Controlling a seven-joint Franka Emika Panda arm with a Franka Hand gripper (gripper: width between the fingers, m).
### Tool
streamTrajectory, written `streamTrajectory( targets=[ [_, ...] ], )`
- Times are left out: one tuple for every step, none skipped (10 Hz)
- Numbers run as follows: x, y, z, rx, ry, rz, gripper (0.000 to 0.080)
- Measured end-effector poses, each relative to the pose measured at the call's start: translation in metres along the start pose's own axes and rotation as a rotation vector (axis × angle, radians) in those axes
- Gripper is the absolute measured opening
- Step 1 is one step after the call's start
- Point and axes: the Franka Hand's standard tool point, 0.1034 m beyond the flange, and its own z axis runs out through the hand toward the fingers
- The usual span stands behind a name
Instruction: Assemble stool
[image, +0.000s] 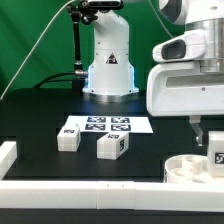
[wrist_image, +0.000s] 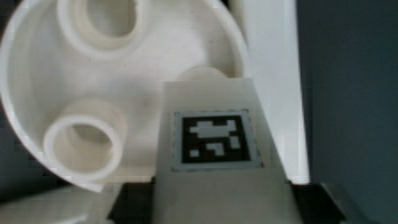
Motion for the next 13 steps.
streamTrajectory(
  targets=[
    [-0.0004, 0.0004, 0.0003, -0.001, 0.000, 0.093, 0.0340],
    [-0.0015, 0.0007, 0.0004, -0.001, -0.001, 0.202, 0.0340],
    [-0.0024, 0.0012, 0.0005, -0.003, 0.002, 0.315, 0.0340],
    [-0.0030, 0.0014, 0.0005, -0.006, 0.005, 0.401, 0.0340],
    [-0.0030, 0.0014, 0.0005, -0.010, 0.008, 0.435, 0.0340],
    [-0.0031, 0.0022, 0.0003, -0.008, 0.005, 0.501, 0.0340],
    [-0.0032, 0.0024, 0.0004, -0.007, 0.002, 0.542, 0.0340],
    [-0.0036, 0.0028, 0.0004, -0.006, -0.002, 0.616, 0.0340],
    [-0.0039, 0.0031, 0.0004, -0.005, -0.005, 0.667, 0.0340],
    [-0.0043, 0.0032, 0.0006, -0.001, -0.008, 0.732, 0.0340],
    [-0.0055, 0.0040, 0.0005, 0.011, -0.018, 0.873, 0.0340],
    [-0.0067, 0.0038, 0.0008, 0.019, -0.029, 0.983, 0.0340],
    [-0.0077, 0.0033, 0.0012, 0.031, -0.041, 1.097, 0.0340]
  ],
)
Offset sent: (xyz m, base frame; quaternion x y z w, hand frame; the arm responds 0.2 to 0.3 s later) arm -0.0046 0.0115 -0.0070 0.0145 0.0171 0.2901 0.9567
